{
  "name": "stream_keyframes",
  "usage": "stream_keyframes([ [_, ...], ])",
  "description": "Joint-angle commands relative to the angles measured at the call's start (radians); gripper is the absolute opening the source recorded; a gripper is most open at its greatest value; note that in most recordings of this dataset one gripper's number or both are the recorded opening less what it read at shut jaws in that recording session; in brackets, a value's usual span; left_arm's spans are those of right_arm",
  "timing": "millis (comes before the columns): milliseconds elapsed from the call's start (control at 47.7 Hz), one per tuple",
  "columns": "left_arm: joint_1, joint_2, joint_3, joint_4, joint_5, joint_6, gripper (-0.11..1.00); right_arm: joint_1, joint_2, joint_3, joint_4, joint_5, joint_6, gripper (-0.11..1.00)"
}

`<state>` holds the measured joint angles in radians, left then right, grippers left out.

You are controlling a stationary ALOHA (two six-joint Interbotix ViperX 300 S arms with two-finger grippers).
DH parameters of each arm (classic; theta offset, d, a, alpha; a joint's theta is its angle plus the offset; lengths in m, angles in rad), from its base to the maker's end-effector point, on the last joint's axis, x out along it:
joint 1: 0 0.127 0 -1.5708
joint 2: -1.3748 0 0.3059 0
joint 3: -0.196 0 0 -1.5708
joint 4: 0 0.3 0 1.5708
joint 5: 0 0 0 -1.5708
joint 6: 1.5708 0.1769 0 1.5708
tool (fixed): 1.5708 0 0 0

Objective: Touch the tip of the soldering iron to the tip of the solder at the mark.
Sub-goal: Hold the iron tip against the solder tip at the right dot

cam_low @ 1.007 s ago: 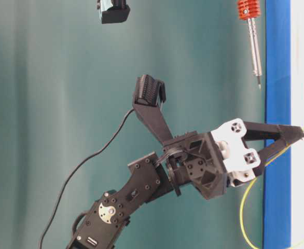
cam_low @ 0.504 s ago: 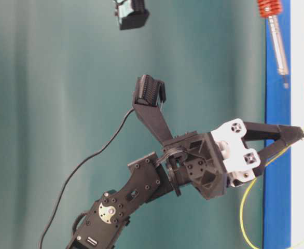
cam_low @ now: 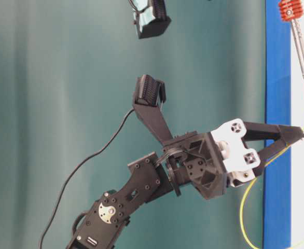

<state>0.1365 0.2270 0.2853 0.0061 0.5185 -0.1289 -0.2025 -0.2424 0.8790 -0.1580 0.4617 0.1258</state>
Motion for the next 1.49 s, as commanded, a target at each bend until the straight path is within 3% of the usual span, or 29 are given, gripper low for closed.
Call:
stream_keyframes([
  [0,-0.005,-0.018,-0.023,0.003,-0.003,0.002,0.01,-0.003,-0.005,-0.018,0.002,-0.008,0.002,0.06],
  [1469,-0.005,-0.018,-0.028,0.003,0.0,0.002,0.01,-0.005,0.009,-0.037,0.002,0.0,-0.002,0.06],
])
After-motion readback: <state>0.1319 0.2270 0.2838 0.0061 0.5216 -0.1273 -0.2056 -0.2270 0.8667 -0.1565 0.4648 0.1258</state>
